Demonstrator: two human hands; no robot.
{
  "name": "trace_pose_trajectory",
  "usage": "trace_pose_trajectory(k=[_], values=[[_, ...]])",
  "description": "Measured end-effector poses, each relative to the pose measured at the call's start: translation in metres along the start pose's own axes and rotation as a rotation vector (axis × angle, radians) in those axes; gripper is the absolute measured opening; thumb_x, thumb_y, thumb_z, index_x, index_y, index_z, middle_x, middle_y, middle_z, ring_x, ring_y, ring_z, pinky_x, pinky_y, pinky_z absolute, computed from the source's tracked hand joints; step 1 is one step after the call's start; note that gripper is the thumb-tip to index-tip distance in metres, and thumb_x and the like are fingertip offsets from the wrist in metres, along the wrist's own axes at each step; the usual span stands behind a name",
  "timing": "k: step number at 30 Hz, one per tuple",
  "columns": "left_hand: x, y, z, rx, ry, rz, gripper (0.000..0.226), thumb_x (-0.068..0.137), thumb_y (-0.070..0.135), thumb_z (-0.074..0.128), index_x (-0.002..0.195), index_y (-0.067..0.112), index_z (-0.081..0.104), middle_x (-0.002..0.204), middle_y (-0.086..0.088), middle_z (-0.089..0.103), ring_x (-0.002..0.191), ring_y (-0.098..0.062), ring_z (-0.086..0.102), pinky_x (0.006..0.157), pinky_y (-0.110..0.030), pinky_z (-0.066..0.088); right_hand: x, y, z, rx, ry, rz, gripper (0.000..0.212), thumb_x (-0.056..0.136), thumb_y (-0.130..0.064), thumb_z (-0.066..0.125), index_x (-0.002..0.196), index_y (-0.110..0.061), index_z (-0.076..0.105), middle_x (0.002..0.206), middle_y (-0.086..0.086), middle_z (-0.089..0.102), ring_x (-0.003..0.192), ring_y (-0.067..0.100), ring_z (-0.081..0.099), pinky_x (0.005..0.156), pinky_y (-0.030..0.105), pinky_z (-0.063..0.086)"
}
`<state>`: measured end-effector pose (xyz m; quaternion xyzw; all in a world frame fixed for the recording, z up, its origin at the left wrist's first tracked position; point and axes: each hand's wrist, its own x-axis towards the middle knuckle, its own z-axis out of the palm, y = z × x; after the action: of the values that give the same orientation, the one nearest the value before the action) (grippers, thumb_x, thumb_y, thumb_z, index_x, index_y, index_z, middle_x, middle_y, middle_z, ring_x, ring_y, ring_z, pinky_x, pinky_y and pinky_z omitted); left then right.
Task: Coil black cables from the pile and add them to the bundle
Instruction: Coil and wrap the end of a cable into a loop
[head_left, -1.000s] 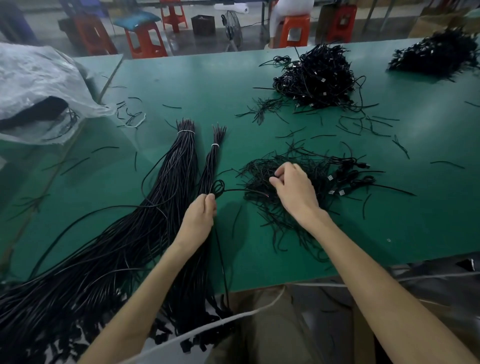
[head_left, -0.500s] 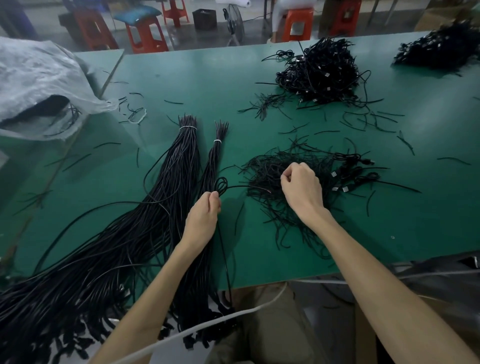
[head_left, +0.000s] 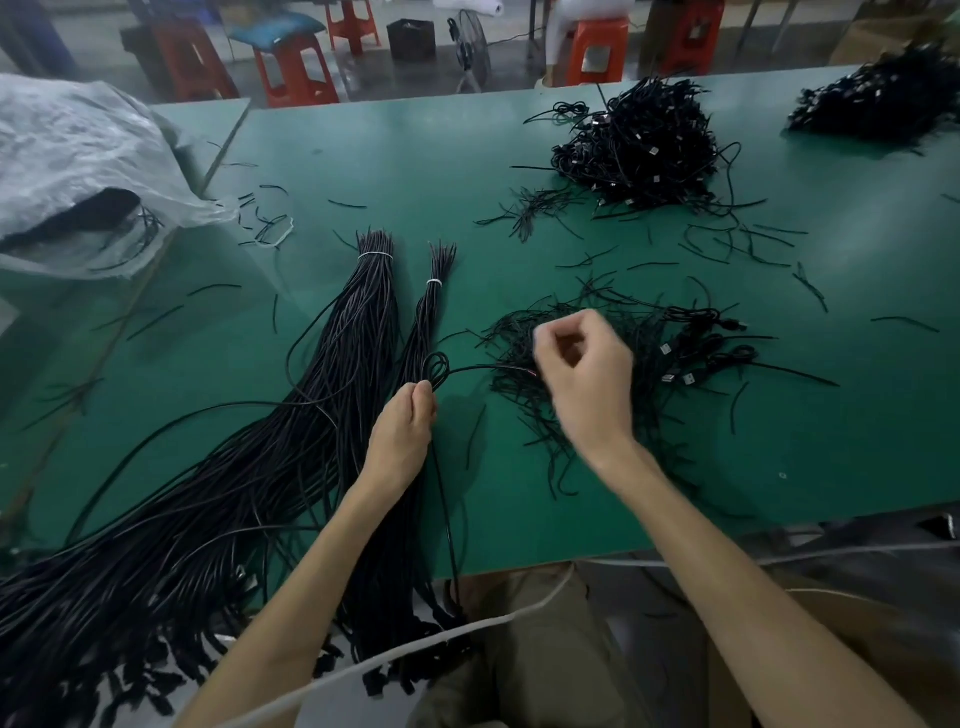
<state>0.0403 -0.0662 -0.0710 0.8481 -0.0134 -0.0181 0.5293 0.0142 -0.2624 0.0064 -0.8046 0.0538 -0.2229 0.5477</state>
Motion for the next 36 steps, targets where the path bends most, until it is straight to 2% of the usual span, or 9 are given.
trace_pose_trajectory(k=[2,5,9,16,21,26,30,36], values=[[-0.001,0.001,0.000,-0.033,0.003,-0.007,0.039,0.111,0.023,0.034,0.072,0.019,0.040,0.068,0.004,0.037,0.065,-0.018,0.034,0.064,-0.044,0.030,-0.027,-0.011,0.017,0.097,-0.130,-0.019,0.010,0.097,-0.019,0.067,0.088,-0.017,0.063,0.078,-0.001,0.066,0.066,0.010,0.061,0.061,0.025,0.052],[-0.002,0.002,-0.003,-0.039,0.012,-0.007,0.039,0.111,0.024,0.035,0.073,0.018,0.043,0.067,0.003,0.040,0.064,-0.017,0.037,0.063,-0.039,0.032,-0.055,-0.008,0.046,0.161,-0.256,0.110,0.014,0.097,-0.018,0.067,0.086,-0.011,0.065,0.064,-0.006,0.064,0.052,0.007,0.058,0.054,0.020,0.048],[-0.003,0.005,-0.002,-0.037,0.015,-0.023,0.040,0.112,0.027,0.033,0.075,0.018,0.047,0.068,0.001,0.044,0.063,-0.018,0.040,0.064,-0.040,0.034,-0.057,0.010,0.066,0.197,-0.221,0.313,0.016,0.096,-0.019,0.068,0.086,-0.006,0.066,0.058,-0.002,0.060,0.047,0.006,0.052,0.054,0.019,0.044],[-0.003,-0.004,-0.002,-0.022,-0.001,0.009,0.039,0.113,0.034,0.032,0.080,0.020,0.050,0.070,0.005,0.046,0.064,-0.016,0.042,0.065,-0.044,0.038,-0.052,0.031,0.080,0.276,-0.154,0.432,0.014,0.093,-0.023,0.067,0.086,-0.011,0.067,0.055,-0.007,0.058,0.049,0.007,0.052,0.051,0.017,0.043],[-0.005,-0.007,-0.001,0.116,-0.020,0.040,0.040,0.111,0.040,0.032,0.081,0.021,0.050,0.069,0.010,0.049,0.061,-0.012,0.045,0.065,-0.040,0.041,-0.057,0.043,0.080,0.274,-0.180,0.379,0.015,0.095,-0.023,0.068,0.086,-0.011,0.066,0.058,-0.005,0.059,0.052,0.008,0.054,0.056,0.021,0.046],[-0.010,-0.005,-0.001,0.266,-0.033,0.061,0.038,0.110,0.046,0.028,0.081,0.030,0.047,0.073,0.007,0.057,0.064,-0.010,0.053,0.064,-0.037,0.041,-0.059,0.048,0.077,0.271,-0.190,0.337,0.015,0.098,-0.021,0.066,0.088,-0.010,0.065,0.064,-0.001,0.061,0.055,0.008,0.056,0.058,0.023,0.046],[-0.011,-0.001,0.000,0.214,-0.027,0.076,0.038,0.110,0.041,0.032,0.077,0.027,0.045,0.067,0.010,0.052,0.060,-0.006,0.049,0.058,-0.035,0.036,-0.062,0.049,0.078,0.261,-0.199,0.313,0.014,0.098,-0.021,0.066,0.088,-0.011,0.064,0.065,-0.002,0.061,0.057,0.009,0.057,0.058,0.024,0.048],[-0.009,-0.002,-0.001,0.023,-0.029,0.117,0.037,0.110,0.026,0.042,0.075,0.016,0.045,0.065,0.010,0.042,0.060,-0.009,0.037,0.060,-0.037,0.033,-0.061,0.050,0.075,0.279,-0.248,0.299,0.013,0.097,-0.020,0.067,0.087,-0.013,0.063,0.070,-0.003,0.063,0.060,0.010,0.061,0.058,0.020,0.047]])
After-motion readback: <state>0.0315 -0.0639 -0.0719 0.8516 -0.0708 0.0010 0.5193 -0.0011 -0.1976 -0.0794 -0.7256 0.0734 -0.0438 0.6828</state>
